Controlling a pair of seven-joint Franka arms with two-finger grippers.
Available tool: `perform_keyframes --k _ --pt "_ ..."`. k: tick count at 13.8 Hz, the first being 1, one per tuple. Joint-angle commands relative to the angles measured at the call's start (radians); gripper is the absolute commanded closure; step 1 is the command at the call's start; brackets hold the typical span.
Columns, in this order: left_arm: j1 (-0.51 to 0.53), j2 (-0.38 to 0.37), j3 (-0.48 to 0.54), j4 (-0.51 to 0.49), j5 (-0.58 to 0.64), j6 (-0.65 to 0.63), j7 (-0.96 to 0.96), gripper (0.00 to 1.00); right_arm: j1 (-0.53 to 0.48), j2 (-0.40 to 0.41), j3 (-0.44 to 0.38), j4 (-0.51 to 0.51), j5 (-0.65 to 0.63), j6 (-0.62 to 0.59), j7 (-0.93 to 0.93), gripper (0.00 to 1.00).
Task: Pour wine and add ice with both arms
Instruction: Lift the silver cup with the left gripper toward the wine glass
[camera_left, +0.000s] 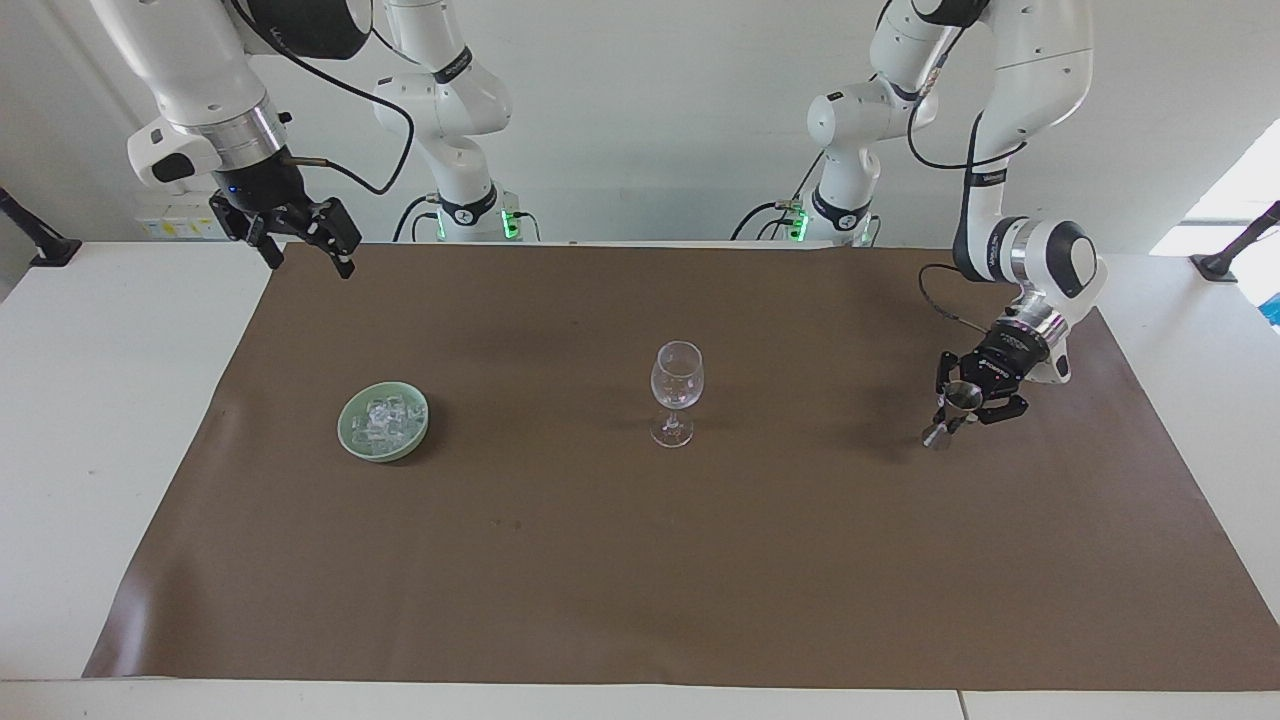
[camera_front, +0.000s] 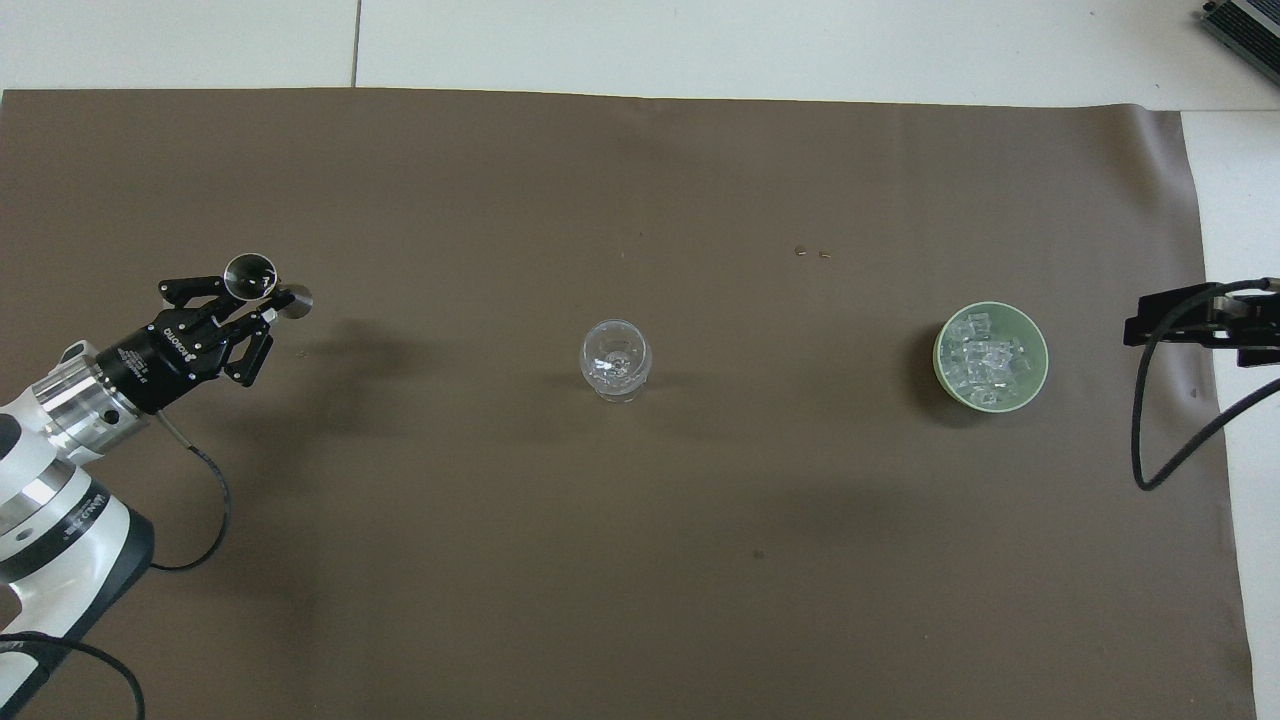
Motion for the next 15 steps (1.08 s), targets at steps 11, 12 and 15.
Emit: perform_keyframes --k 11,12,15 --pt "-0.2 -0.179 -0.003 0.035 0.003 0.16 -0.199 1.0 -0.001 -0.019 0.005 -0.02 -0.005 -0.001 0.016 0.0" --pt "-0.215 -0.185 -0.006 0.039 0.003 0.161 -0.199 1.0 -0.001 -0.019 0.005 -0.02 -0.005 -0.001 0.016 0.0" --pt "-0.264 -0.196 -0.007 0.038 0.005 0.176 -0.201 1.0 -0.001 -0.019 0.006 -0.02 -0.005 -0.001 0.016 0.0"
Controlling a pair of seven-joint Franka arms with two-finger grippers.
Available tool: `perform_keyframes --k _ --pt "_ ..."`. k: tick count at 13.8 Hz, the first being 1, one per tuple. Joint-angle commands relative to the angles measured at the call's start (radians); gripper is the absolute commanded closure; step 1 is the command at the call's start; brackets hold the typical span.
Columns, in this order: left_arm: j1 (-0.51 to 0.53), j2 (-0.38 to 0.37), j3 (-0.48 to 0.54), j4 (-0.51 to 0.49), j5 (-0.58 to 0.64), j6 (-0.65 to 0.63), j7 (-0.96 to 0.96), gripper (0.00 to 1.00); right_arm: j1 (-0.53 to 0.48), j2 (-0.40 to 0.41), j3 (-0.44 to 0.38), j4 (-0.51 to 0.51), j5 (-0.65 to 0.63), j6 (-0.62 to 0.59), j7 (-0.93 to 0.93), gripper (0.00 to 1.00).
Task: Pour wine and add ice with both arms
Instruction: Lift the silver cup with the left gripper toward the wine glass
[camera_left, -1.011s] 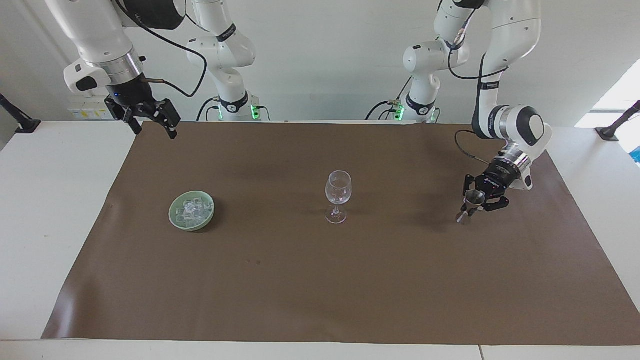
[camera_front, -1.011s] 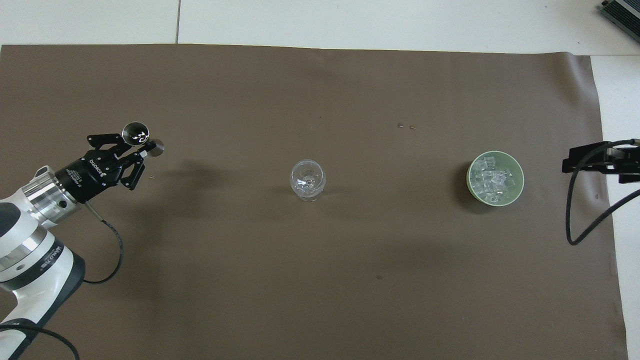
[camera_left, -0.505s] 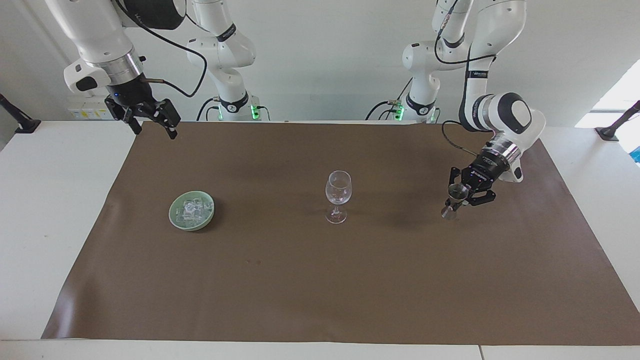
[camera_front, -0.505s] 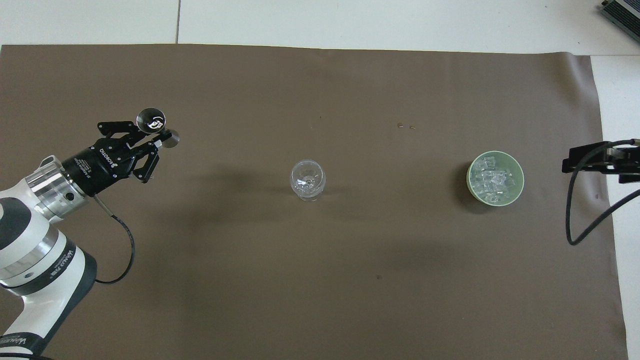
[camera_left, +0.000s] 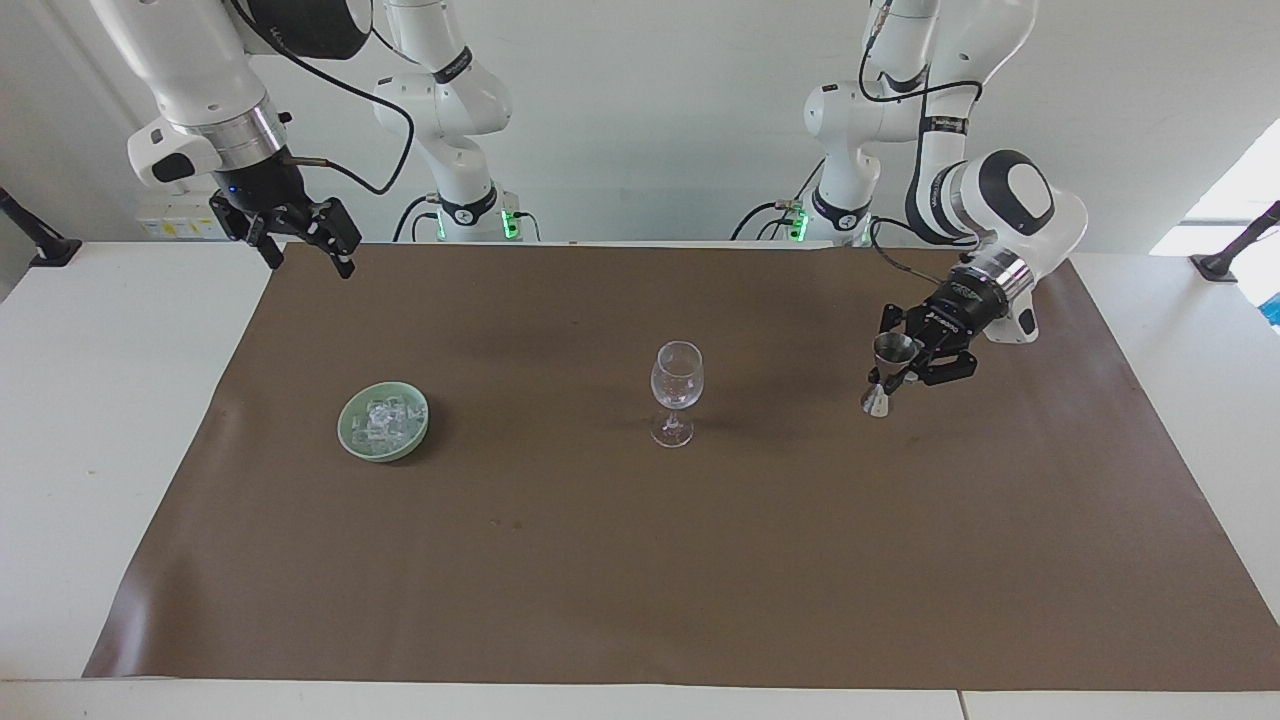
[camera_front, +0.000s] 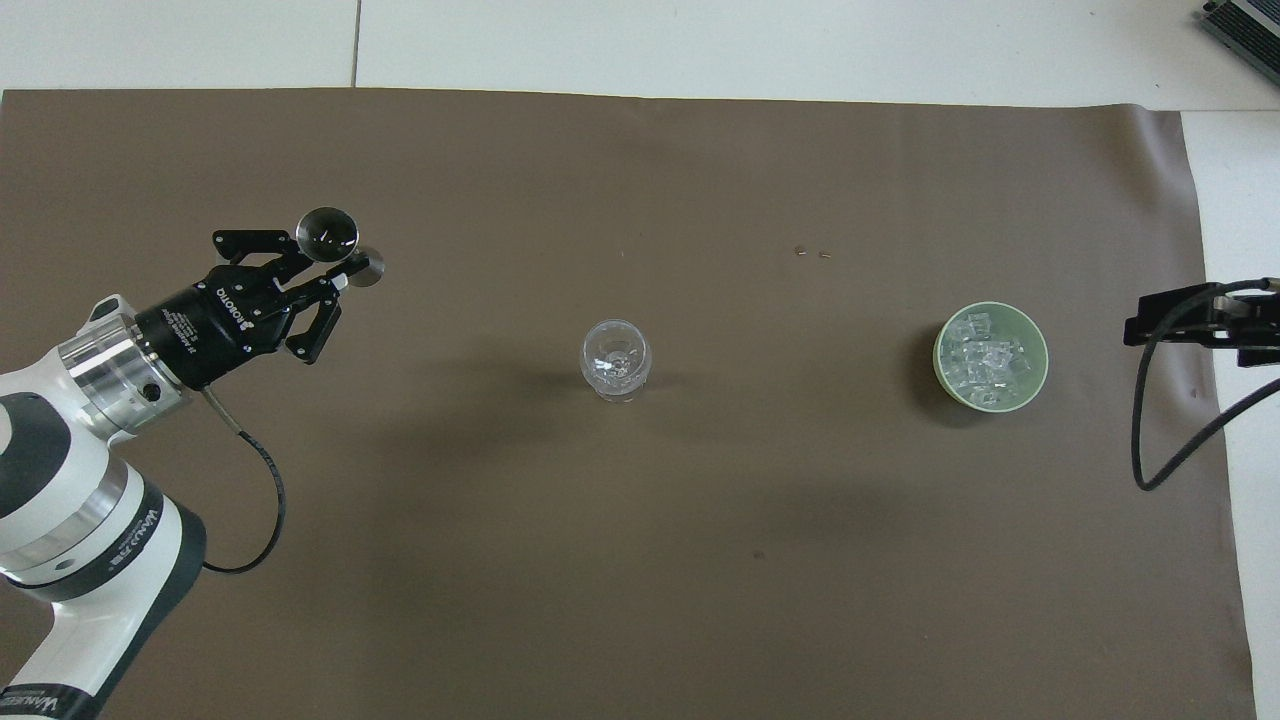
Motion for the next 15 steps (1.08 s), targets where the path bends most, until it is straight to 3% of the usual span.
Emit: perform_keyframes --k 1,6,15 --pt "-0.057 -0.021 0.007 -0.002 0.008 0.035 -0.029 1.0 -0.001 -0.019 0.005 -0.02 -0.005 -0.001 0.017 0.0" --pt "-0.143 -0.018 0.004 0.009 0.048 0.15 -0.054 1.0 -0.001 -0.019 0.005 -0.02 -0.005 -0.001 0.016 0.0" --pt "-0.402 -0.008 0.0 0.039 0.056 0.494 -0.035 1.0 -0.001 -0.019 0.005 -0.02 -0.005 -0.001 0.016 0.0"
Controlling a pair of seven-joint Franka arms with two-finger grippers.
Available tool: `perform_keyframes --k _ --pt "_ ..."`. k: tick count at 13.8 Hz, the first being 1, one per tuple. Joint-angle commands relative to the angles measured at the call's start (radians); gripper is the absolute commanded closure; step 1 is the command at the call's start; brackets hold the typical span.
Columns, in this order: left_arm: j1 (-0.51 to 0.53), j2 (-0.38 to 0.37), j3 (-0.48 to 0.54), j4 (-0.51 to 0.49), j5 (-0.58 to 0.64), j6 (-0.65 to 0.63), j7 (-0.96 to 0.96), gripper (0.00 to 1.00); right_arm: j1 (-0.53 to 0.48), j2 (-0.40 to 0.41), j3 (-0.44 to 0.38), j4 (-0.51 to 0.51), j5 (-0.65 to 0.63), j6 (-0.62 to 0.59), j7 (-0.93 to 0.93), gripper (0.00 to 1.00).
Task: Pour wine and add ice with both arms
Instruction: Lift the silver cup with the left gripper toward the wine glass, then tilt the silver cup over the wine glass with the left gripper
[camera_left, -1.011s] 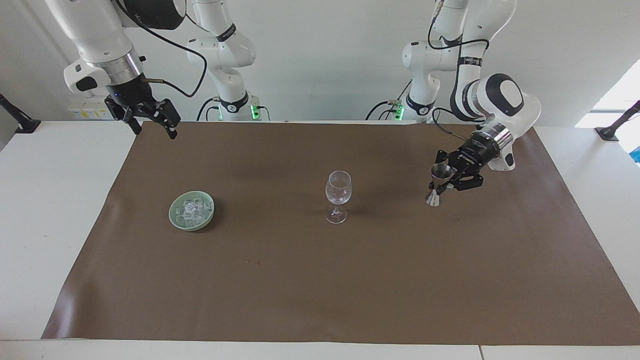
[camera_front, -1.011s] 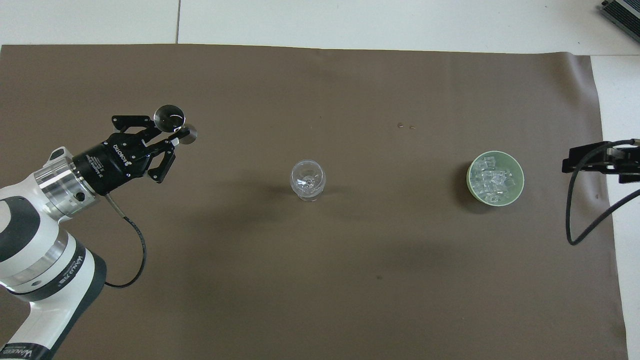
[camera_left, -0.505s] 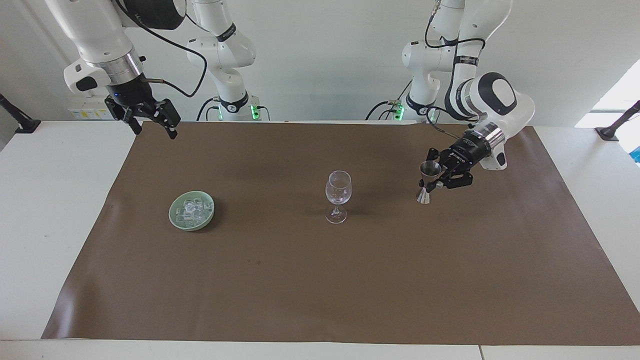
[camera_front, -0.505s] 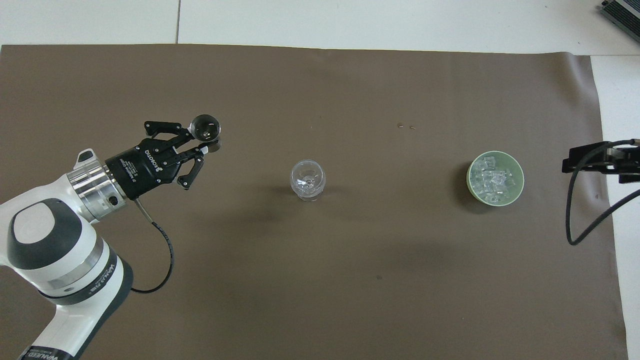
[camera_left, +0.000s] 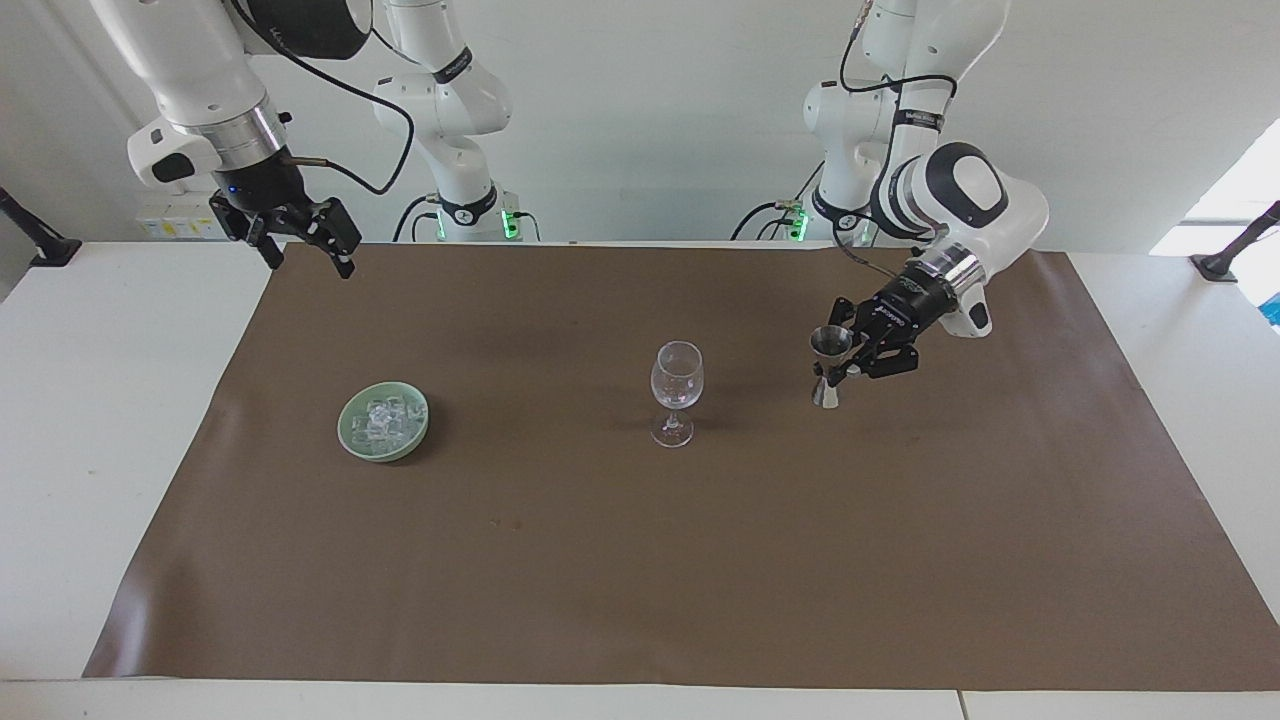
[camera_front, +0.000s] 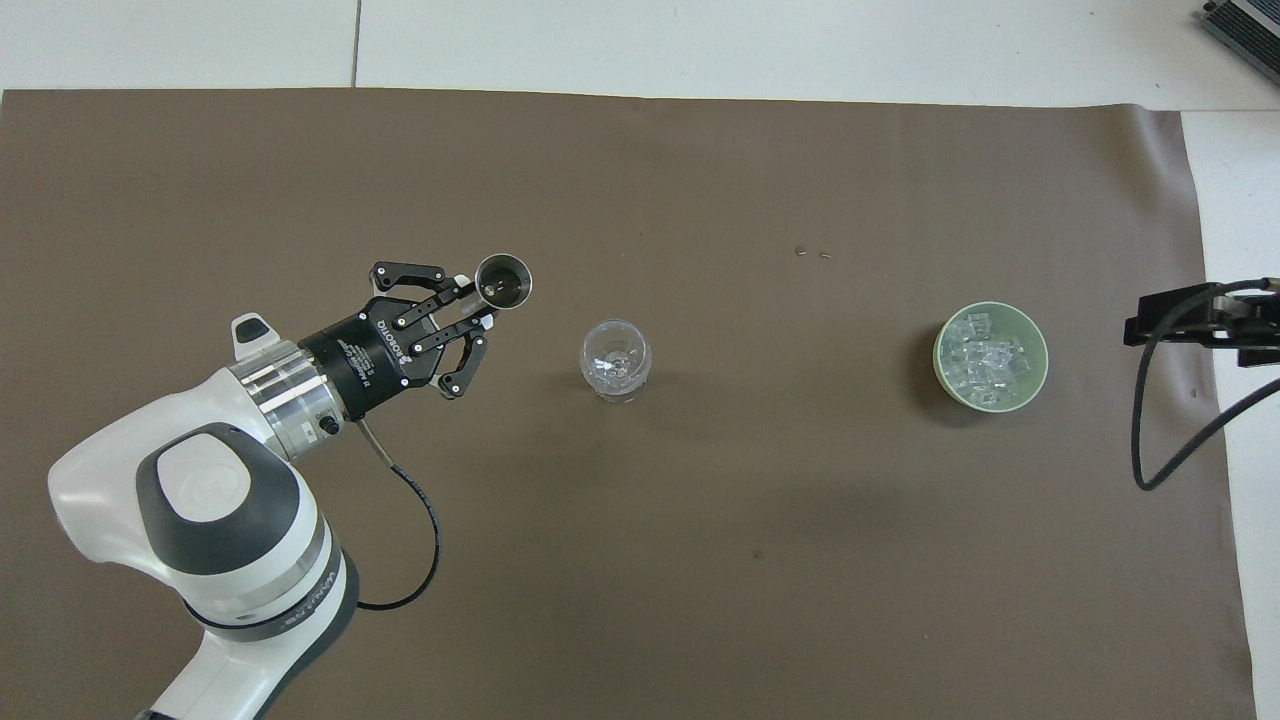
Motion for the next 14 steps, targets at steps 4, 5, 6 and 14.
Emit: perform_keyframes --k 4,5,6,14 --pt "-0.142 0.002 0.012 0.022 0.038 0.221 0.034 1.0 -0.002 -0.019 0.005 -0.02 -0.005 -0.001 0.016 0.0" --pt "-0.159 0.005 0.012 0.03 0.038 0.248 0.054 1.0 -0.001 -0.019 0.005 -0.02 -0.005 -0.001 0.016 0.0" --pt "-0.176 0.022 0.009 0.045 0.038 0.273 0.07 1.0 -0.002 -0.019 0.005 -0.02 -0.005 -0.001 0.016 0.0" --pt "-0.268 0.07 0.009 0.105 0.038 0.483 0.246 1.0 -0.001 -0.019 0.005 -0.02 -0.005 -0.001 0.016 0.0"
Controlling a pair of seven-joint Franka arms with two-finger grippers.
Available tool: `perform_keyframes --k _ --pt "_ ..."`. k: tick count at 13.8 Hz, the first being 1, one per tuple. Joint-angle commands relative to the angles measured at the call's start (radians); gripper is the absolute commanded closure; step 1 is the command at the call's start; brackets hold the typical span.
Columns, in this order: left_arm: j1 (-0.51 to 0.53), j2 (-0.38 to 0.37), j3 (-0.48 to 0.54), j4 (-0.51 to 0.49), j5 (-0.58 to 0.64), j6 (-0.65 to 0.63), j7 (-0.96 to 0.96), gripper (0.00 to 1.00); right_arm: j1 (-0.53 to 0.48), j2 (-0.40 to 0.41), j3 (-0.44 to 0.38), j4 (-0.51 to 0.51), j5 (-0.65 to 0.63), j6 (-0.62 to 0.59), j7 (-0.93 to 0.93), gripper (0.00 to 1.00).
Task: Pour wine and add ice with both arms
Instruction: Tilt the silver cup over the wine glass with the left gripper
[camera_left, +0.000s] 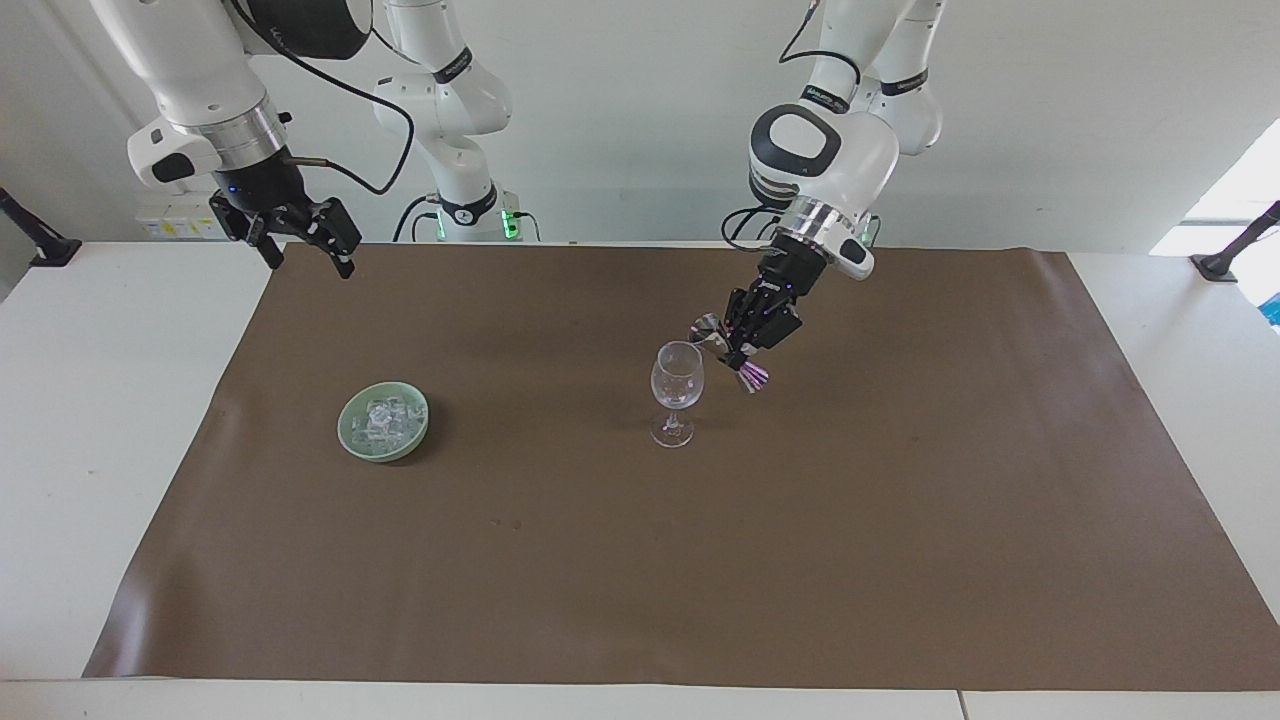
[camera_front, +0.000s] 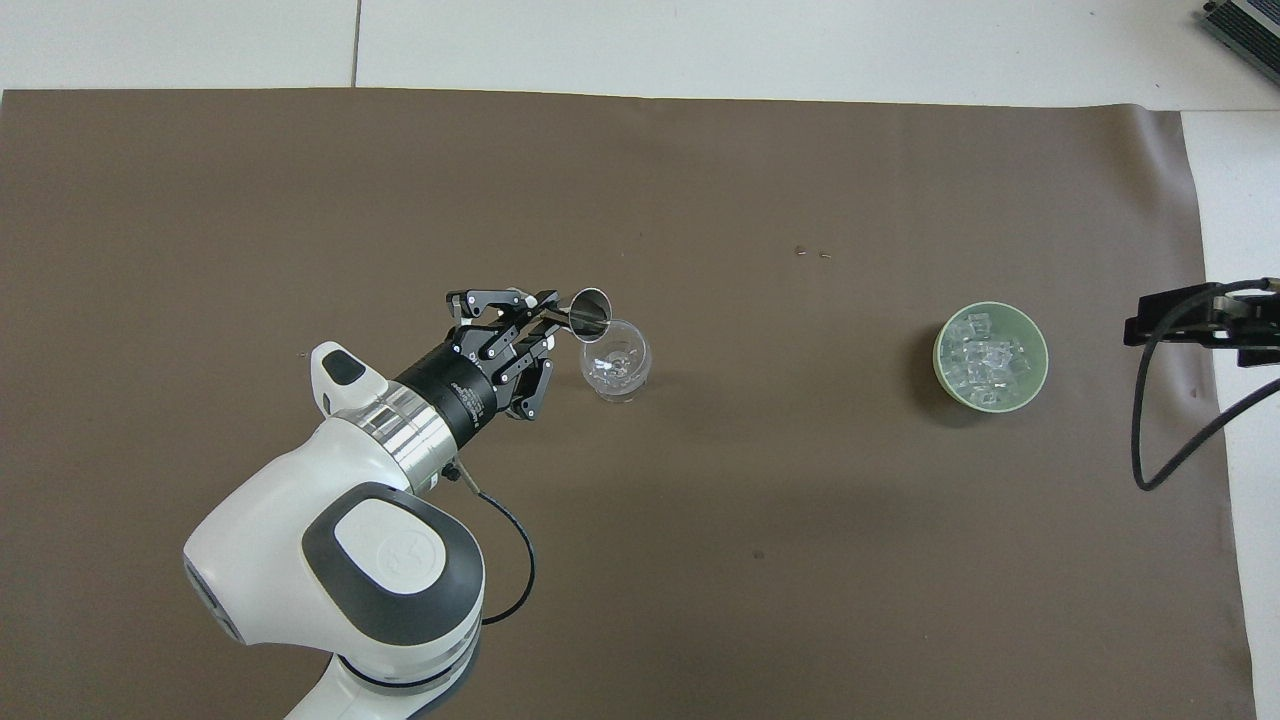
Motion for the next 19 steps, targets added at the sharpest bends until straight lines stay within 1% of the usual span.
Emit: perform_keyframes --k 1,3,9,11,19 --pt "-0.026 0.023 0.012 0.036 0.002 0.069 0.073 1.0 -0.002 -0.019 0.005 -0.02 -0.005 -0.001 0.016 0.0" --pt "-0.035 0.04 0.011 0.059 0.002 0.115 0.106 1.0 -0.001 -0.019 0.005 -0.02 -0.005 -0.001 0.016 0.0" --pt "-0.08 0.055 0.011 0.064 0.002 0.204 0.267 1.0 -0.002 -0.019 0.005 -0.02 -0.005 -0.001 0.016 0.0" --pt "-0.094 0.067 0.011 0.081 0.002 0.26 0.31 1.0 -0.001 -0.019 0.005 -0.02 -0.005 -0.001 0.016 0.0" --pt "-0.127 0.086 0.009 0.092 0.002 0.369 0.495 1.0 -0.001 -0.019 0.005 -0.02 -0.005 -0.001 0.016 0.0"
